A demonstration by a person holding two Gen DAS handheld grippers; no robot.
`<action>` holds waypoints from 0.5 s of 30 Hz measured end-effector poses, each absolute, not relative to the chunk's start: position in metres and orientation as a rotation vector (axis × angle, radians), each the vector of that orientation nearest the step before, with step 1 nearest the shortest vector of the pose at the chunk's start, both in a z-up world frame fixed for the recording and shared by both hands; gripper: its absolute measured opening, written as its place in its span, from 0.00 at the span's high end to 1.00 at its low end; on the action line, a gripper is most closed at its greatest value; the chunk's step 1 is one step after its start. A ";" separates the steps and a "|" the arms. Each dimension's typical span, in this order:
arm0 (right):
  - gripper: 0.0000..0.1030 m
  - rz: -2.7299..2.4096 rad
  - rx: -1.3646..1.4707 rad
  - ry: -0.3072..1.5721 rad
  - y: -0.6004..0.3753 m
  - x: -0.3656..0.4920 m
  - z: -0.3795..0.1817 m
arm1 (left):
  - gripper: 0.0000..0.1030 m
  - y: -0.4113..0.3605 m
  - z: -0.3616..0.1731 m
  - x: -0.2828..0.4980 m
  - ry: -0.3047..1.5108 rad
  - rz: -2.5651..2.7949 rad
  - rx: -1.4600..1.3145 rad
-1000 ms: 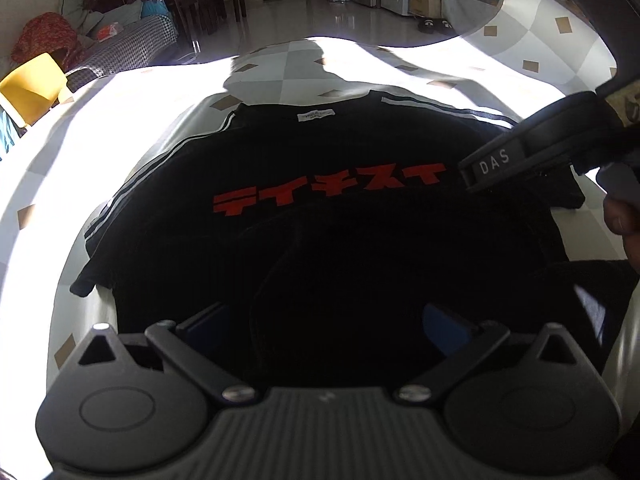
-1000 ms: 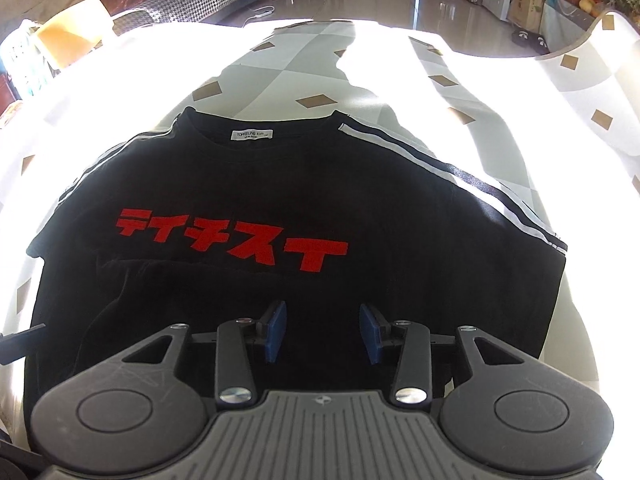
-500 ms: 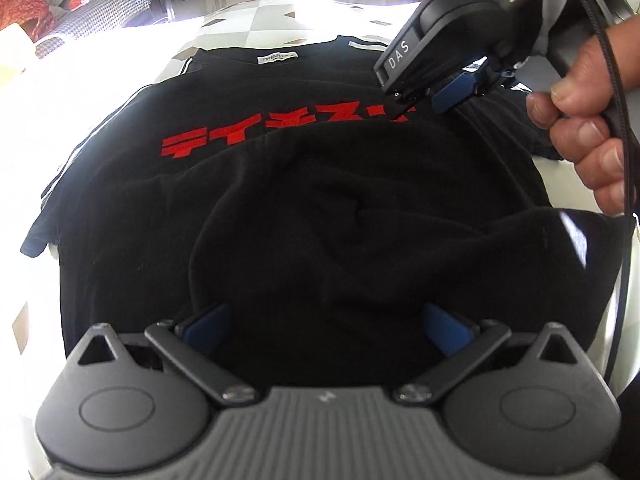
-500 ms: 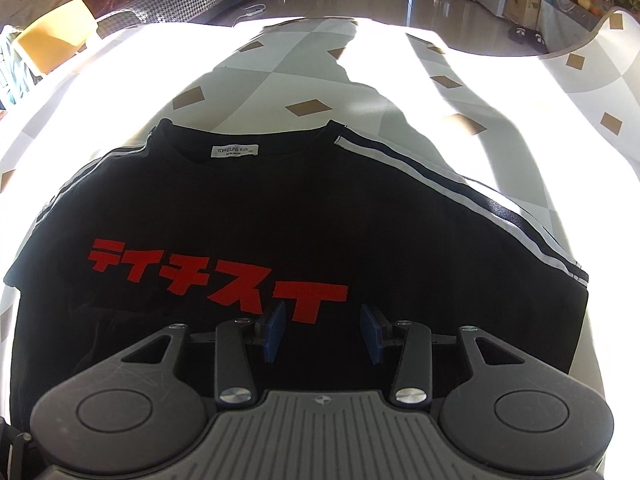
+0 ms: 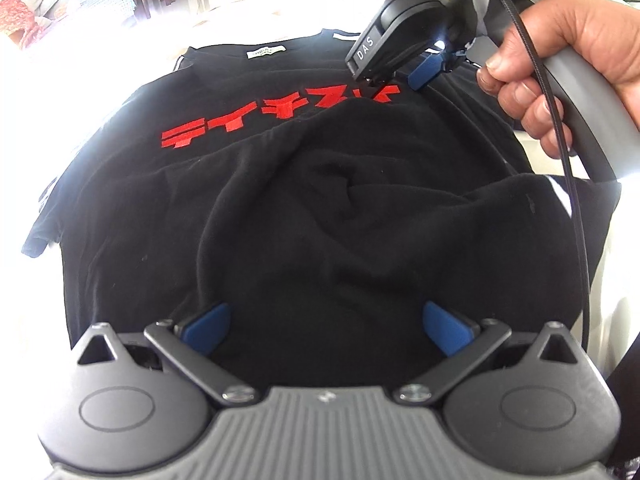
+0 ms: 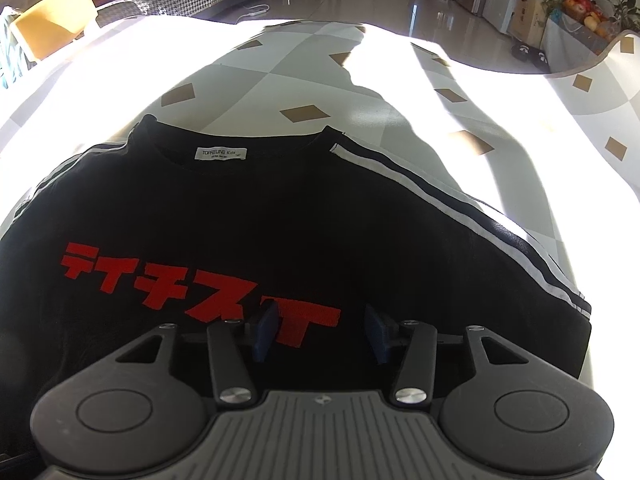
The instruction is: Fold clothes
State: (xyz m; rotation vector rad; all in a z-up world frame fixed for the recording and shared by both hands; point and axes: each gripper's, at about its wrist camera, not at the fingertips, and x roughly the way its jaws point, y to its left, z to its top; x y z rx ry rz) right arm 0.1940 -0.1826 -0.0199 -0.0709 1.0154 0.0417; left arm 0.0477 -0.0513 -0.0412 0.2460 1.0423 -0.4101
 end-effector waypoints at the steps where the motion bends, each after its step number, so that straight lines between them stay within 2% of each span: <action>1: 0.55 0.041 -0.071 1.014 -0.182 0.195 -0.020 | 0.00 -0.052 -0.042 0.047 1.042 -0.412 0.248; 15: 0.51 0.022 -0.063 0.997 -0.181 0.201 -0.024 | 0.00 -0.044 -0.039 0.021 1.054 -0.449 0.283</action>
